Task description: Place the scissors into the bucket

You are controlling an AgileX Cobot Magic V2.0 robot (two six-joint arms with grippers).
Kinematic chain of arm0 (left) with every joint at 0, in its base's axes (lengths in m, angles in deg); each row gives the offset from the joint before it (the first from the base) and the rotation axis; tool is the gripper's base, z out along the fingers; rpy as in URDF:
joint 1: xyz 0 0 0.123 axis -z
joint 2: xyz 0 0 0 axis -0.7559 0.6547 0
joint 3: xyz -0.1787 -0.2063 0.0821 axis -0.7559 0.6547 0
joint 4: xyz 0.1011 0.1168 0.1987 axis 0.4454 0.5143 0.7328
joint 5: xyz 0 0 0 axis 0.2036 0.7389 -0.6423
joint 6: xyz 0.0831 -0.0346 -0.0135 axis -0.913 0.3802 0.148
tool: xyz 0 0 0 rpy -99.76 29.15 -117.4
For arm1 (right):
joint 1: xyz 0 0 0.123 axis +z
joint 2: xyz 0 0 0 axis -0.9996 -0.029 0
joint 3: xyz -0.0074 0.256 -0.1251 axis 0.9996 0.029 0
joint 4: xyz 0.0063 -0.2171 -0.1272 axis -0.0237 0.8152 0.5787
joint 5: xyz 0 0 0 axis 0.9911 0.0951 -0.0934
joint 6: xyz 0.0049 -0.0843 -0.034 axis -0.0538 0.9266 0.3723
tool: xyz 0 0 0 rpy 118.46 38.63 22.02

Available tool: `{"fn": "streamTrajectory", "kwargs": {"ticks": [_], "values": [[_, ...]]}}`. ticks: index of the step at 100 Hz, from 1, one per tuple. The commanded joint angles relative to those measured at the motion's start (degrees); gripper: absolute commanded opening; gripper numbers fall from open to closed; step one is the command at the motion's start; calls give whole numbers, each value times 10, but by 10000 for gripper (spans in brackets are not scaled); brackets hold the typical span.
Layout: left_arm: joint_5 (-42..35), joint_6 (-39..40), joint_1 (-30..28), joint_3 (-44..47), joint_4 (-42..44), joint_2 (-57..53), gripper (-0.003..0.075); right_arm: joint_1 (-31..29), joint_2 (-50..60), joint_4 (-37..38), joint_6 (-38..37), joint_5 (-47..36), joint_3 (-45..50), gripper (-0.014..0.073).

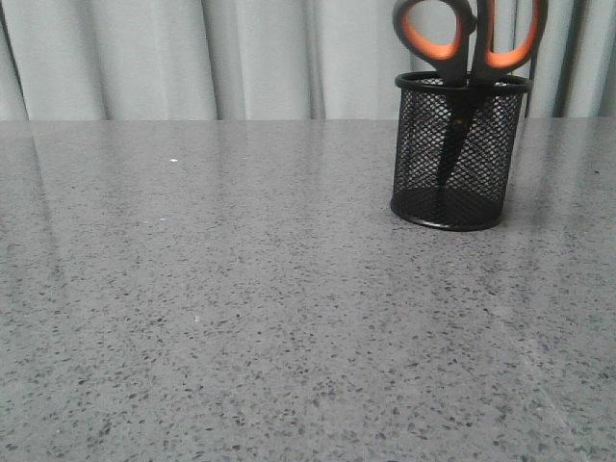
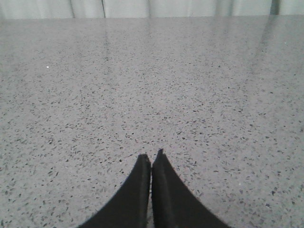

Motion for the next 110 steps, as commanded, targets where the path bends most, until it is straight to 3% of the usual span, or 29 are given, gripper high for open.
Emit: {"fn": "streamTrajectory", "kwargs": {"ticks": [1, 42, 70, 89, 97, 101, 110], "values": [[-40, 0, -2, 16, -6, -14, -21, -1, -6, 10, 0, -40, -14, -66], [-40, 0, -2, 16, -6, -14, -21, -1, -4, 10, 0, -43, -9, -66], [-40, 0, -2, 16, -6, -14, -21, -11, 3, -28, 0, -79, 104, -66], [-40, 0, -2, 16, -6, -14, -21, -87, 4, -37, 0, -173, 193, -66], [-40, 0, -2, 16, -6, -14, -21, -129, 4, -108, 0, -240, 237, -66], [-40, 0, -2, 16, -6, -14, -21, -151, 4, -148, 0, -202, 231, -66], [-40, 0, -2, 16, -6, -14, -21, -190, 5, -148, 0, -182, 233, -66]]}}
